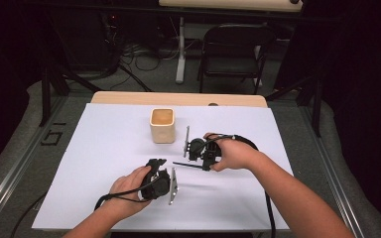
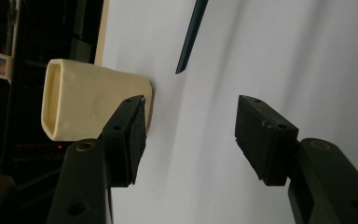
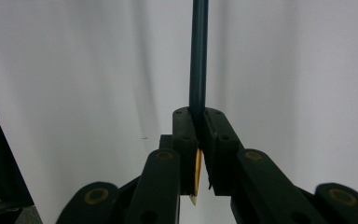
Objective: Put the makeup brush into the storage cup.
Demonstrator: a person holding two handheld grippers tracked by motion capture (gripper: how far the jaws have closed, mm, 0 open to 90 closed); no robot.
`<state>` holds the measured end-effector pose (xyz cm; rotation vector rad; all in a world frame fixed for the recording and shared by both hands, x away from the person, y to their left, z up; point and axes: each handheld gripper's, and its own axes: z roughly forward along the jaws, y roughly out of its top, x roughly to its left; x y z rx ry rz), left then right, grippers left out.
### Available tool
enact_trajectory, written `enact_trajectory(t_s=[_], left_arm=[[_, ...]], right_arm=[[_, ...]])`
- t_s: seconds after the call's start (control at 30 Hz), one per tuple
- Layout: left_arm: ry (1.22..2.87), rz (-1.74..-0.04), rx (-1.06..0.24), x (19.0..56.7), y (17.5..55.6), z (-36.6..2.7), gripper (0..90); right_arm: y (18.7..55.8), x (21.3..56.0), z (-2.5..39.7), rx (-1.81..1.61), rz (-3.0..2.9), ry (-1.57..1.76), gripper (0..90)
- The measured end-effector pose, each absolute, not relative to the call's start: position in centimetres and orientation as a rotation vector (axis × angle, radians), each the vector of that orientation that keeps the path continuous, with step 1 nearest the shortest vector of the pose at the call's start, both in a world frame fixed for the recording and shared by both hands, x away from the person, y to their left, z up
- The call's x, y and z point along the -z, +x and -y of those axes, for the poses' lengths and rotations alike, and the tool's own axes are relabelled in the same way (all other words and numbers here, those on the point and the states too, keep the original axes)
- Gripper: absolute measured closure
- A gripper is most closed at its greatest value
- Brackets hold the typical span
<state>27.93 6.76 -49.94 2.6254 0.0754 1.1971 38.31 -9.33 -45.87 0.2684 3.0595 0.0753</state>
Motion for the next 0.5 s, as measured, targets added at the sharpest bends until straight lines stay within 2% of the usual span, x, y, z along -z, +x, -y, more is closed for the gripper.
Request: enact_trajectory(t_s=[0.5], left_arm=[[2.639,0.038,-1.309,50.9,27.5,-5.2,44.2]], right_arm=[[38.3,46.0,9.1,-0.074,-3.064,0.257,83.8]])
